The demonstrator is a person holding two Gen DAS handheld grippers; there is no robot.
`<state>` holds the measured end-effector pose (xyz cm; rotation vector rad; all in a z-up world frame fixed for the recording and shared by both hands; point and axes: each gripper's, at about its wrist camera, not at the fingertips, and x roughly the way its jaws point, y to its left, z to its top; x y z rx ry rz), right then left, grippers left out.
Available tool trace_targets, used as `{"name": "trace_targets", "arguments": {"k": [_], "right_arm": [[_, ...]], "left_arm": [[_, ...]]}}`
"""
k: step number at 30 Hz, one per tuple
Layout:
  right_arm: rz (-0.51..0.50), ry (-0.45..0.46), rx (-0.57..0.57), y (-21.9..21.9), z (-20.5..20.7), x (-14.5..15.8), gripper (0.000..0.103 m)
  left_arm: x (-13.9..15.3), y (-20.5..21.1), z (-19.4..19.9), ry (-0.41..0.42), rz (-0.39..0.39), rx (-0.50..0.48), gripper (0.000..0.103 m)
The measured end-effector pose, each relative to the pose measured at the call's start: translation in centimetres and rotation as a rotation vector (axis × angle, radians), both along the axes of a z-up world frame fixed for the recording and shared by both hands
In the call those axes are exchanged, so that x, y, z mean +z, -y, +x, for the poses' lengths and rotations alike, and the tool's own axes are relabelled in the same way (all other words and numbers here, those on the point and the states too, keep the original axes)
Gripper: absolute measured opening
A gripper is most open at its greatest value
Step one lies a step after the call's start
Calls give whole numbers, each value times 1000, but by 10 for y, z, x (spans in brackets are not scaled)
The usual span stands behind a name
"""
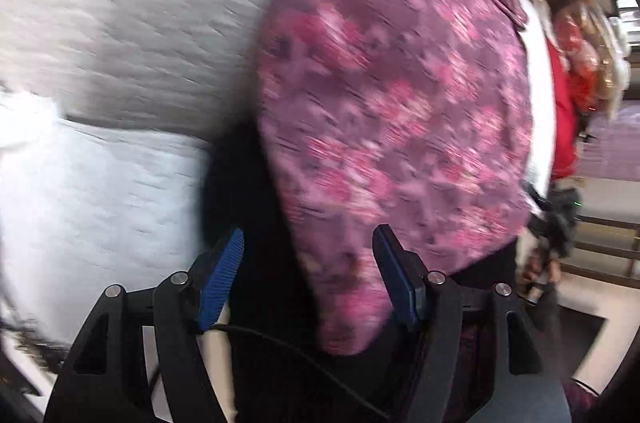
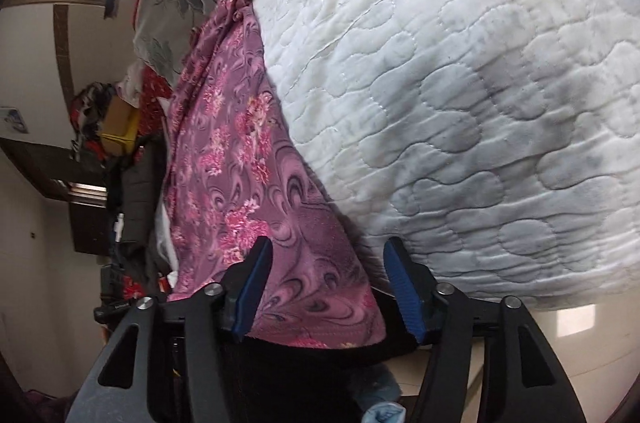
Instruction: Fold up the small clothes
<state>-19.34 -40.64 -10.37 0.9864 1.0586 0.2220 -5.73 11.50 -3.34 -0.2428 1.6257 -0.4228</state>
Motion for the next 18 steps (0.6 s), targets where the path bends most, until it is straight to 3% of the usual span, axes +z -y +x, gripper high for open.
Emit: {"name": "trace_targets", "arguments": {"k": [1,6,8,10,11,12,15,18], "right_arm": [[16,3,5,-1,1,-3,62],[71,-27,92,-20,5,-22,62],[90,-22,124,-29,3,-26,59],[105,16,156,-36,2,-21,35],[99,44,174,-40,2,-15,13],[91,77,197,-44,2,-7,8],[22,138,247,-51,5,20,6],[13,209,241,-48,11,48,6]], "left_arm": [[-1,7,1,-16,-4,-8,68],[8,37,-12,65,51,-63,70],[11,45,-16,89,76,-83,47],[11,56,-16,120,128,-121,8],[12,53,-18,111,109,-124,2],[14,53,-18,94,61,-113,3],[22,50,-13,109,-29,-81,3],[31,42,1,115,-180,2,3]]}}
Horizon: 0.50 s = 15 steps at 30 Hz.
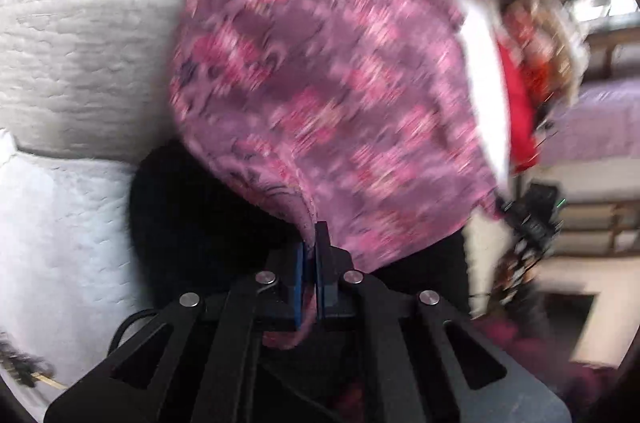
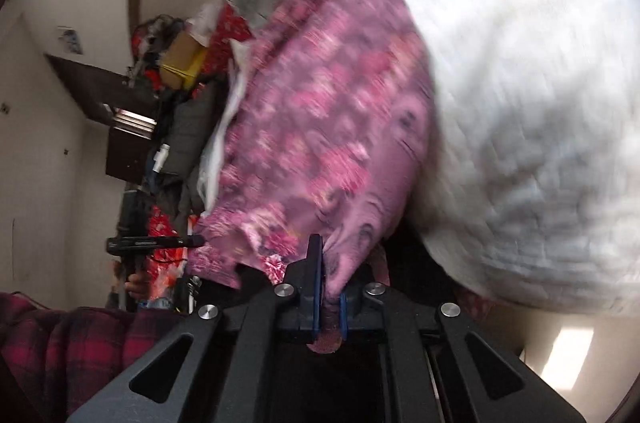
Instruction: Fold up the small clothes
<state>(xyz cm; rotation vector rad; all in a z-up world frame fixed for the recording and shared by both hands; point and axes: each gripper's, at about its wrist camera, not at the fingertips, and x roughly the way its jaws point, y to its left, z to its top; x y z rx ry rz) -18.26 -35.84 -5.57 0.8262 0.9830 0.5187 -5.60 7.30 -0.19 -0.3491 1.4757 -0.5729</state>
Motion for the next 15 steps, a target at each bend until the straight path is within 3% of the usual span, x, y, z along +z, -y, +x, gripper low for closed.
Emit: {"name": "trace_targets", "arguments": {"k": [8,15], "right_arm": [[40,141,-63,6,30,54,5],[91,201,-109,8,83,77,5]], "left_arm": [[12,-11,38,6,-182,114,3],[31,-23,81,81,-257,190,3]]}}
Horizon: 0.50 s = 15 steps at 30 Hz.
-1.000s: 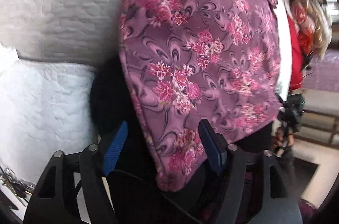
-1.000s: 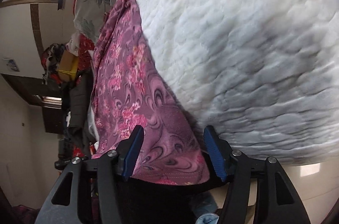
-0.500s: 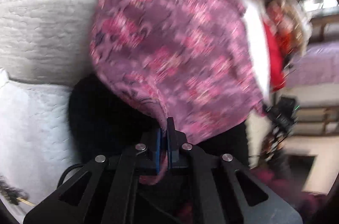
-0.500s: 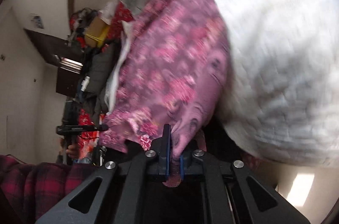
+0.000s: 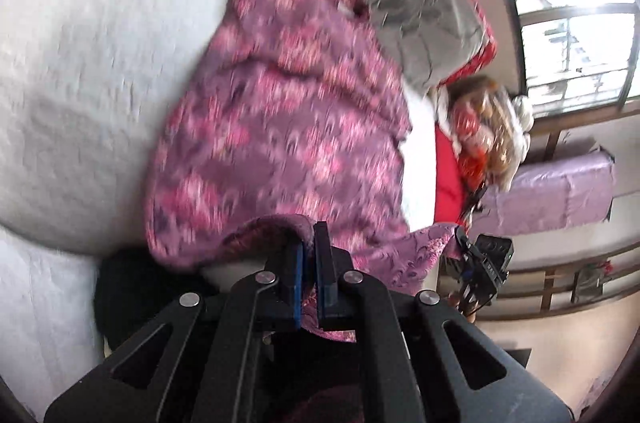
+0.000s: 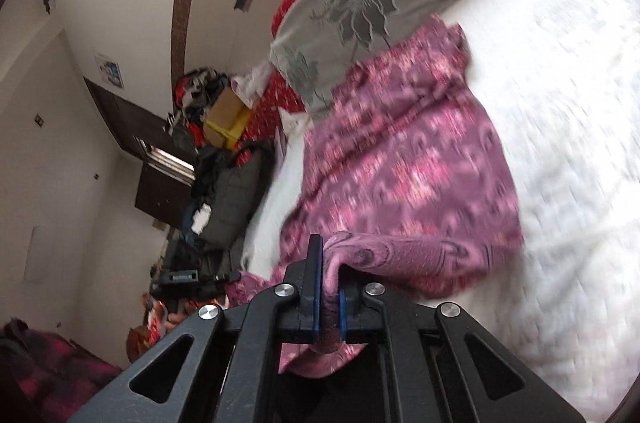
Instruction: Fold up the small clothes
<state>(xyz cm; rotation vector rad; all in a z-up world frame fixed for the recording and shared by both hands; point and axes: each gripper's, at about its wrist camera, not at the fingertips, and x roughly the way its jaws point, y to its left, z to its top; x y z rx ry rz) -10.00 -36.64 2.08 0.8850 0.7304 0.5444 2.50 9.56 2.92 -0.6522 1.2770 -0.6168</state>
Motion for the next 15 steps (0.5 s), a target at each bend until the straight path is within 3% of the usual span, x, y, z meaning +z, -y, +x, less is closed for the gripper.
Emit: {"name": "trace_targets", "arguments": {"k": [8,15], "right_arm": [[25,47,-98,13,70,16,6],[74,-8,-221,33,140,3,6]], "left_arm": [[11,-9,79,70,-60,132,3],[-3,-6,159,43,-94,204,3]]}}
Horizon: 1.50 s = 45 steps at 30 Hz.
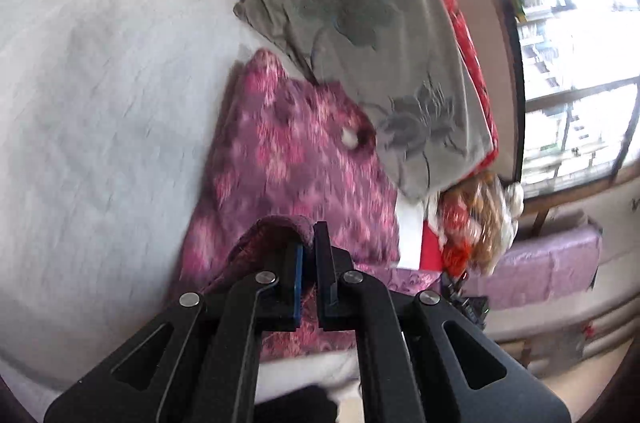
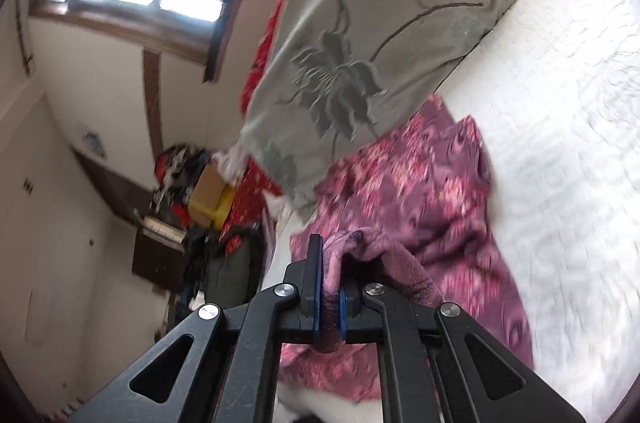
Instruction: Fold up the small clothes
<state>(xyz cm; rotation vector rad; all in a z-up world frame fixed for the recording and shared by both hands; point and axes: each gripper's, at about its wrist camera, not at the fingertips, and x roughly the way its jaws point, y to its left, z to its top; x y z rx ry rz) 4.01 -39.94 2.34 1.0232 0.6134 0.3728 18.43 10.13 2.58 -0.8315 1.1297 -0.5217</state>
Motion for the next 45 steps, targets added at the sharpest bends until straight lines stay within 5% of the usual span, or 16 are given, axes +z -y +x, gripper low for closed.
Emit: {"name": "trace_targets", "arguments": {"k": [13,20,22,24,26,30,32,40,45], "right_arm": [[92,-128,-151,26,109,-51,9],[201,-254,-213,40,139,-73,11],[248,-248,-242,45,136,-73,16],[364,-214,-290,51,128,-76,39],[420,-167,-369,59,116,-75,53],[270,-202,-347,66,106,-58,53],[97,-228,-279,58,103,-45,53],[-428,-256,-73,14,109,-24,53],[-576,-284,6,-7,121,-26,53]], "left_arm": [[-39,9,104,-127,-77,86,3],[-43,-3,115,-196,-259,139,4],[-37,-12,114,-174,-268,182,20],[-33,-26,111,-163,-306,250,42],[-26,-32,111,-164,-238,258,47],[-9,-13,99,-62,14,66,50],[-9,-2,86,-3,115,-48,50],[-28,4,57,72,282,-259,50],[-27,41,68,132,426,-322,50]]}}
